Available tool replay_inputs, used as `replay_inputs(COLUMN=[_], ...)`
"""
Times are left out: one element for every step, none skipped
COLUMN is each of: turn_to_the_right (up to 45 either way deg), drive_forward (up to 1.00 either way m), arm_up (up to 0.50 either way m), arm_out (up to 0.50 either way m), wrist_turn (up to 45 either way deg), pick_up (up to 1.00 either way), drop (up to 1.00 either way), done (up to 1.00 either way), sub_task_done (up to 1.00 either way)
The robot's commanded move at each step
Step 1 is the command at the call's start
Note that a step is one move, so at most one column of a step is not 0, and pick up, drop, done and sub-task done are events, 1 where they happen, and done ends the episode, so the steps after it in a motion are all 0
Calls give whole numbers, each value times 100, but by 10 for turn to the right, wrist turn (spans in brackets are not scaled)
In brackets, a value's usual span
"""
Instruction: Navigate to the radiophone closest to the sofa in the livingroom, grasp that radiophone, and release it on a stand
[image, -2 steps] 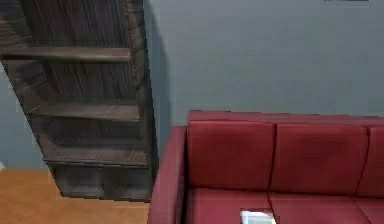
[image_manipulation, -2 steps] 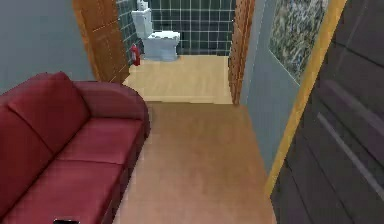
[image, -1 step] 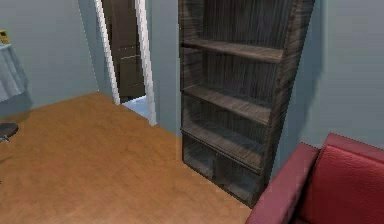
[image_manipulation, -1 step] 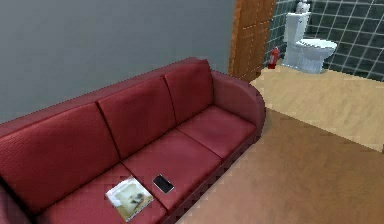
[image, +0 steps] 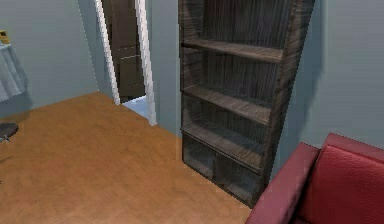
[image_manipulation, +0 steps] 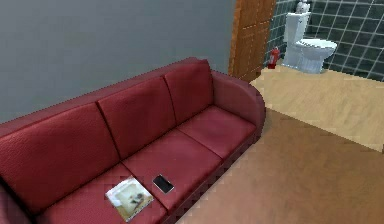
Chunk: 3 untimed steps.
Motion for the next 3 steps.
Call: replay_inputs(turn_to_the_right=[0,0,0], drive_forward=[0,0,0], arm_up=[0,0,0], arm_out=[48,0,0], wrist_turn=[0,450,450], pick_up=[0,0,0], drop=[0,0,0], done=[0,0,0], sub_task_done=[0,0,0])
